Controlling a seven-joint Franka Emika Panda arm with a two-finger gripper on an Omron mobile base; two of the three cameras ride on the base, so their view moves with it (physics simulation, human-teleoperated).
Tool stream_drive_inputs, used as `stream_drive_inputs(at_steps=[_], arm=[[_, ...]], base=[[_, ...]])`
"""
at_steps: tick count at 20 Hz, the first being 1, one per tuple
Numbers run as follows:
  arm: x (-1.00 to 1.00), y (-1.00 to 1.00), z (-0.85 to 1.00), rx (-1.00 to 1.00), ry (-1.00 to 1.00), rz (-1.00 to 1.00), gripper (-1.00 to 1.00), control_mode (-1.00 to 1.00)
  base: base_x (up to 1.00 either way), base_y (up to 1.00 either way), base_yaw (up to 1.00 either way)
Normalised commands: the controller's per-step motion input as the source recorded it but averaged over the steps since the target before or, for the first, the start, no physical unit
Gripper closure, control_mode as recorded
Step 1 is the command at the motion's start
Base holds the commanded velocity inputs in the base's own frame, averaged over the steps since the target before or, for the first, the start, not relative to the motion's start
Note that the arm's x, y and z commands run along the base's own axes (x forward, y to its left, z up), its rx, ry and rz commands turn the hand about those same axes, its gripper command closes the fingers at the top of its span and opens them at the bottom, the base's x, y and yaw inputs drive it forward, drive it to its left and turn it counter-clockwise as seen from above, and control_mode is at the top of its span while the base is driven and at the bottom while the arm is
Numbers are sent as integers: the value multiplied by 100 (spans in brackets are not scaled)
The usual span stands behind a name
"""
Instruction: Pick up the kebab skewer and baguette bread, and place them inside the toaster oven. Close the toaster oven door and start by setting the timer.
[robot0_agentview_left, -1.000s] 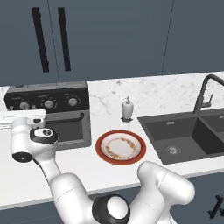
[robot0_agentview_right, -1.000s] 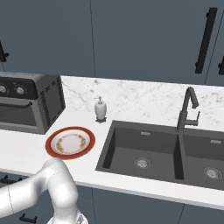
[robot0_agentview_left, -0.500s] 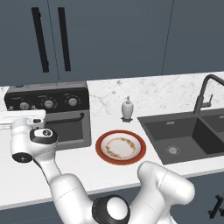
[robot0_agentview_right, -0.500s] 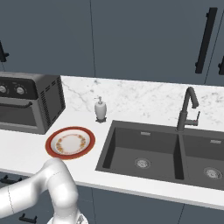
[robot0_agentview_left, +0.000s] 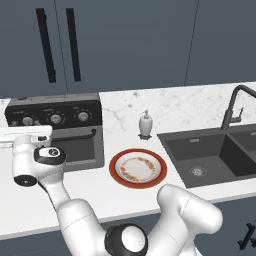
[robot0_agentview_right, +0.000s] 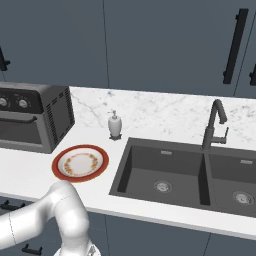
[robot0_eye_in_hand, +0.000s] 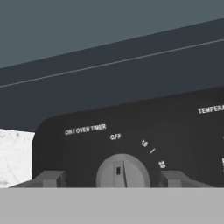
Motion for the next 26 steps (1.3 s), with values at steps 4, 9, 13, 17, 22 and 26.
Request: stream_drive_inputs(at_steps=[4, 9, 13, 17, 22, 26], arm=[[1, -4, -1, 0, -1, 0, 100, -100], [10, -12, 0, 0, -4, 0, 100, -100], [19, -9, 0, 0, -6, 0, 100, -100], [8, 0, 0, 0, -8, 0, 100, -100], [0, -2, 0, 0, -5, 0, 100, -100], [1, 0, 0, 1, -2, 0, 100, -100]], base=[[0, 0, 0], [0, 0, 0], [0, 0, 0], [0, 0, 0], [0, 0, 0], [0, 0, 0]])
